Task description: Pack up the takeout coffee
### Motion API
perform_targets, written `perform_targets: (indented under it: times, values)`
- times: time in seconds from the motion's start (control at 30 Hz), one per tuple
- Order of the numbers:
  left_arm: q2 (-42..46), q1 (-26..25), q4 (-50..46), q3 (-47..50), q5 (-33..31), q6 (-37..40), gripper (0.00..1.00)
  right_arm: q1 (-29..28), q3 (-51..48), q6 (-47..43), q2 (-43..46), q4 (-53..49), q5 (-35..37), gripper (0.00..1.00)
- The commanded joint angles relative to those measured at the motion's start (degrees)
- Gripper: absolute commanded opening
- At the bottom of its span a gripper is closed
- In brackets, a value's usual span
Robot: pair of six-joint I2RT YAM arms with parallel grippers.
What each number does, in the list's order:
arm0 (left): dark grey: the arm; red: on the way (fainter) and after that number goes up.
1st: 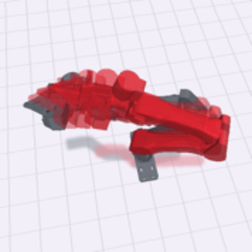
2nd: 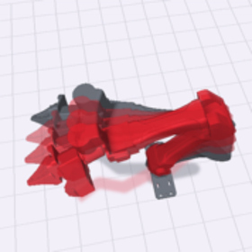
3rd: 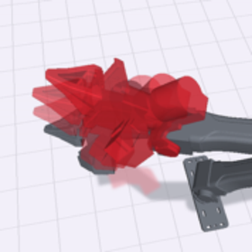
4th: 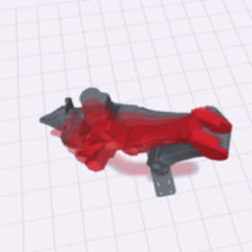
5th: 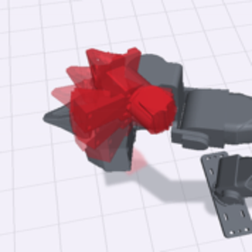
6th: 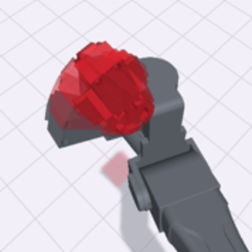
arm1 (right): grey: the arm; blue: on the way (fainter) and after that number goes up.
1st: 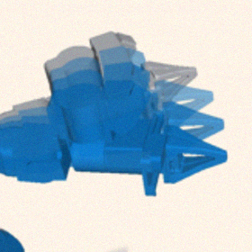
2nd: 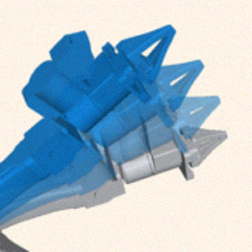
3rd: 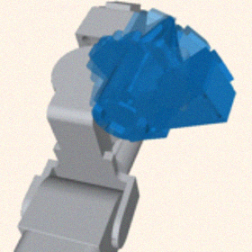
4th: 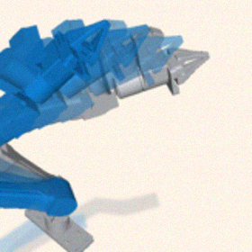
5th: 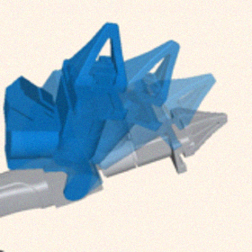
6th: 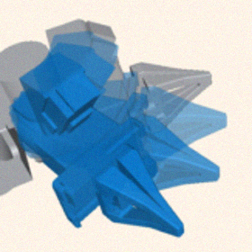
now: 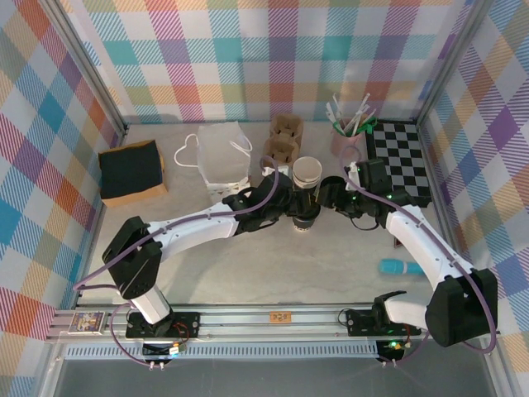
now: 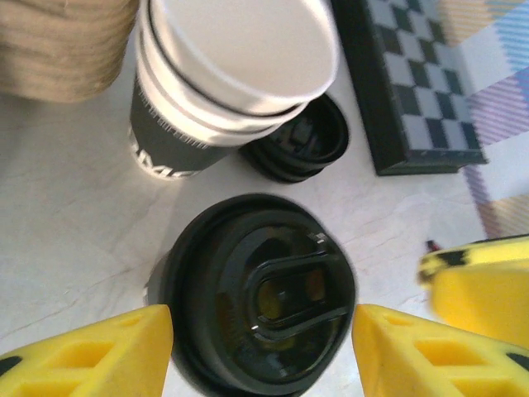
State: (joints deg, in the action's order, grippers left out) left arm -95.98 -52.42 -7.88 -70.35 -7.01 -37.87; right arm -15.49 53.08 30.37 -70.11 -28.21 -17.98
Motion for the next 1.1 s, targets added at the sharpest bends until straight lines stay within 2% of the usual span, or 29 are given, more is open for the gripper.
perform_targets:
  times: [0.0, 0.37, 0.53, 0.8, 1.07]
  values:
    - [-0.94, -0.22, -4.3, -1.22, -1.29, 0.03, 0.59, 0.55, -0.54, -1.62, 1.29, -1.42, 0.41, 0.54]
    - [-0.96, -0.21, -3.28, 0.92, -2.52, -1.89, 0.51, 0.63, -3.19, -1.53, 0.24, 0.91, -0.21, 0.43]
    - [-0.65, 0.12, -2.05, 2.45, -2.98, -2.92, 0.44, 0.63, -3.75, -1.87, -0.98, 1.68, -0.57, 0.43]
    - [0.19, 1.22, -1.28, 3.49, -3.08, -3.29, 0.4, 0.63, -3.95, -1.74, -2.92, 3.15, -1.44, 0.42]
    - [1.85, 1.52, -0.21, 4.15, -2.19, -3.54, 0.4, 0.66, -4.11, -1.48, -4.16, 4.16, -1.8, 0.42]
